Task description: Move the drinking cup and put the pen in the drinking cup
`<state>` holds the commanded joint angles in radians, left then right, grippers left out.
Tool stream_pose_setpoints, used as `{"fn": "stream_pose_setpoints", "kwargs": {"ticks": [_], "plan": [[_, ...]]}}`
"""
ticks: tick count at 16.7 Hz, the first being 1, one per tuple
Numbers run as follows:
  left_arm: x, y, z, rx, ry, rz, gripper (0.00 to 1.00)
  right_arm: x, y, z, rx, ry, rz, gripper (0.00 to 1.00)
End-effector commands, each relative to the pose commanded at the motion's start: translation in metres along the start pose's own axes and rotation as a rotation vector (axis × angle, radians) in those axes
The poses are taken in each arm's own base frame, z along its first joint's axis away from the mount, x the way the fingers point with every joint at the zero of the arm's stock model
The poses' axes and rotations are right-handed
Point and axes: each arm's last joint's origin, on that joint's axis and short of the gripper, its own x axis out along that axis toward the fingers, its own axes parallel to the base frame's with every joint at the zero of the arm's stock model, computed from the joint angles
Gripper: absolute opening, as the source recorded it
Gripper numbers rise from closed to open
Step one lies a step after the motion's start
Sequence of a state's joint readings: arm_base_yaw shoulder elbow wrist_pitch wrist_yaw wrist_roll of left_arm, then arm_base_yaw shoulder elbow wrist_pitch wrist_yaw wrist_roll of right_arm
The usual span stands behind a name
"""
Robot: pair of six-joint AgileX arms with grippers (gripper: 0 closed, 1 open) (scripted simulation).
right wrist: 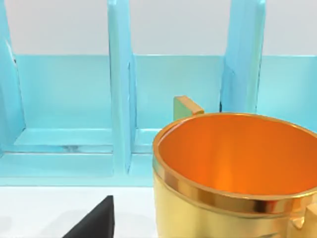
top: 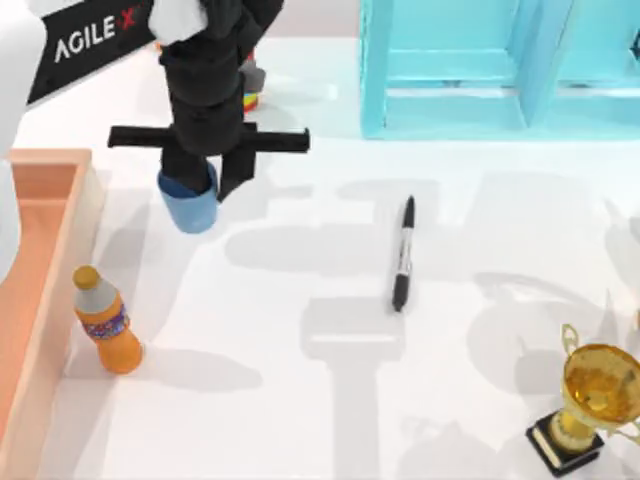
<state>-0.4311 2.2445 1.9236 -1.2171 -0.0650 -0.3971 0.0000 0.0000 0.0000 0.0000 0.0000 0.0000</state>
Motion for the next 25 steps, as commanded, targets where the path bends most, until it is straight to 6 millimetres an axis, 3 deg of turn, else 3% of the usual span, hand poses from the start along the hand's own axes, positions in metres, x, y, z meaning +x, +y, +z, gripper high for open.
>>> {"fn": "stream_pose_setpoints", "kwargs": {"ticks": [3, 7, 20, 25], "plan": [[0.023, 0.003, 0.000, -0.002, -0.003, -0.001, 0.00, 0.000, 0.000, 0.000, 0.000, 0.000, 0.000, 1.00], [0.025, 0.004, -0.001, -0.003, -0.003, -0.001, 0.00, 0.000, 0.000, 0.000, 0.000, 0.000, 0.000, 1.00], [0.025, 0.004, -0.001, -0.003, -0.003, -0.001, 0.98, 0.000, 0.000, 0.000, 0.000, 0.000, 0.000, 1.00], [0.025, 0.004, -0.001, -0.003, -0.003, -0.001, 1.00, 0.000, 0.000, 0.000, 0.000, 0.000, 0.000, 1.00]]}}
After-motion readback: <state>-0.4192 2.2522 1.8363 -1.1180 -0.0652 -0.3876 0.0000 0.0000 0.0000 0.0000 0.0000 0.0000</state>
